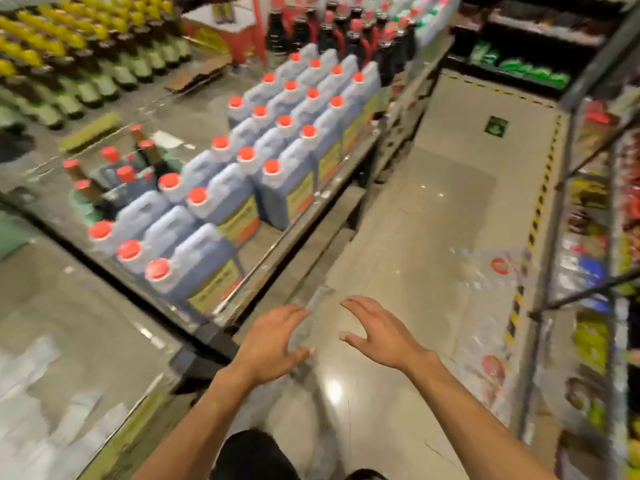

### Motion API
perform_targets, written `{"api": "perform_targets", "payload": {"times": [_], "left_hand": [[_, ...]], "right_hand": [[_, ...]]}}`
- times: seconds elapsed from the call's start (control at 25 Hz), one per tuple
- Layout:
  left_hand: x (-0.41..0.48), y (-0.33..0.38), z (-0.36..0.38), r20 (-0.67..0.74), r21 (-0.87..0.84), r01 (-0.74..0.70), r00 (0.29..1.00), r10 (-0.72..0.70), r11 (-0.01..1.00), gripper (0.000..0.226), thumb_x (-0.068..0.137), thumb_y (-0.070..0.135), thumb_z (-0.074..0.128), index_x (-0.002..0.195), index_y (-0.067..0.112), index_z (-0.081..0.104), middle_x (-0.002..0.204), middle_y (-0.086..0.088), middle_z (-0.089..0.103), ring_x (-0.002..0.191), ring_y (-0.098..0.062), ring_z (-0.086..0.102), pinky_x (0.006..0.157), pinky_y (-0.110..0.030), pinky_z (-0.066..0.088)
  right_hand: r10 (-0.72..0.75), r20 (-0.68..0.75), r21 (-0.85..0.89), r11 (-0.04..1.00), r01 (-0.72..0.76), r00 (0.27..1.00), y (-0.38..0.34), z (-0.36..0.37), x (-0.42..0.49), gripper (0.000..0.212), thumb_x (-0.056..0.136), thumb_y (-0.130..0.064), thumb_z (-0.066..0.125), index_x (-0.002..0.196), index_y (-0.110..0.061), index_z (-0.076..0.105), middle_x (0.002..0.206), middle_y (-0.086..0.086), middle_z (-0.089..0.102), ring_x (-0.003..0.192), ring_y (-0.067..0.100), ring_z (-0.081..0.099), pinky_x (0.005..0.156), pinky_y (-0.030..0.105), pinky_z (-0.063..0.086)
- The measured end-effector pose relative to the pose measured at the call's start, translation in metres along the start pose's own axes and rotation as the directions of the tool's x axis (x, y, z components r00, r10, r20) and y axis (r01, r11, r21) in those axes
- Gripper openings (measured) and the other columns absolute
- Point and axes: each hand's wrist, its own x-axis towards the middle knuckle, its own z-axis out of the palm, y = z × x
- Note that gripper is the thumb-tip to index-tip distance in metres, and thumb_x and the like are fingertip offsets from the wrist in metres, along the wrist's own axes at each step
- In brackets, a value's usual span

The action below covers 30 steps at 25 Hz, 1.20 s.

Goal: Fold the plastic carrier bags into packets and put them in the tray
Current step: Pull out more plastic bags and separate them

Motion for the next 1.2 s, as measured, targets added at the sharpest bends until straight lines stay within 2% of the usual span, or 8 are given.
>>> {"api": "perform_targets", "payload": {"times": [0.28,0.4,0.56,0.8,1.04,1.2], "left_hand": [[0.149,0.087,0.040,0.143,-0.024,-0.274,0.951,0.275,0.961,0.079,0.086,0.074,0.051,0.153,0.034,0.038,0.156,0.007,0.043,0.144,-0.014,0.038,0.117,-0.039,0.035],[0.226,0.113,0.057,0.216,-0.041,-0.372,0.903,0.372,0.927,0.080,0.086,0.076,0.047,0.154,0.036,0.034,0.158,0.009,0.040,0.146,-0.013,0.034,0.118,-0.035,0.032],[0.342,0.149,0.070,0.284,-0.080,-0.486,0.826,0.487,0.870,0.077,0.089,0.071,0.054,0.155,0.036,0.034,0.159,0.008,0.039,0.147,-0.013,0.033,0.118,-0.033,0.027],[0.493,0.209,0.080,0.361,-0.093,-0.682,0.656,0.663,0.725,0.077,0.089,0.075,0.049,0.152,0.031,0.043,0.152,0.004,0.050,0.139,-0.020,0.045,0.112,-0.038,0.039],[0.591,0.279,0.102,0.434,-0.148,-0.765,0.519,0.736,0.627,0.076,0.087,0.072,0.051,0.150,0.031,0.043,0.150,0.003,0.051,0.137,-0.021,0.046,0.108,-0.043,0.044],[0.645,0.328,0.131,0.487,-0.160,-0.793,0.455,0.746,0.588,0.077,0.086,0.074,0.051,0.151,0.034,0.041,0.152,0.007,0.048,0.140,-0.018,0.042,0.111,-0.042,0.042]], "right_hand": [[0.347,-0.114,0.151,0.932,-0.329,0.931,0.123,-0.032,-0.056,0.069,0.095,-0.061,0.055,0.154,-0.032,0.035,0.159,-0.008,0.035,0.148,0.012,0.029,0.116,0.028,0.033],[0.481,-0.142,0.213,0.869,-0.448,0.865,0.171,-0.049,-0.063,0.069,0.096,-0.060,0.056,0.155,-0.030,0.036,0.160,-0.009,0.035,0.148,0.011,0.030,0.115,0.026,0.032],[0.641,-0.175,0.295,0.758,-0.582,0.747,0.238,-0.075,-0.062,0.070,0.096,-0.059,0.056,0.156,-0.029,0.035,0.161,-0.007,0.034,0.148,0.011,0.029,0.115,0.019,0.022],[0.792,-0.195,0.410,0.602,-0.685,0.579,0.314,-0.110,-0.045,0.070,0.095,-0.062,0.053,0.155,-0.029,0.037,0.161,-0.004,0.037,0.149,0.012,0.030,0.120,0.024,0.024],[0.892,-0.234,0.513,0.452,-0.730,0.388,0.364,-0.127,-0.042,0.065,0.097,-0.055,0.057,0.153,-0.027,0.041,0.159,-0.005,0.038,0.148,0.013,0.032,0.114,0.017,0.019],[0.938,-0.247,0.599,0.345,-0.723,0.243,0.409,-0.130,-0.051,0.066,0.094,-0.058,0.061,0.151,-0.029,0.044,0.159,-0.006,0.039,0.147,0.015,0.036,0.115,0.027,0.034]]}}
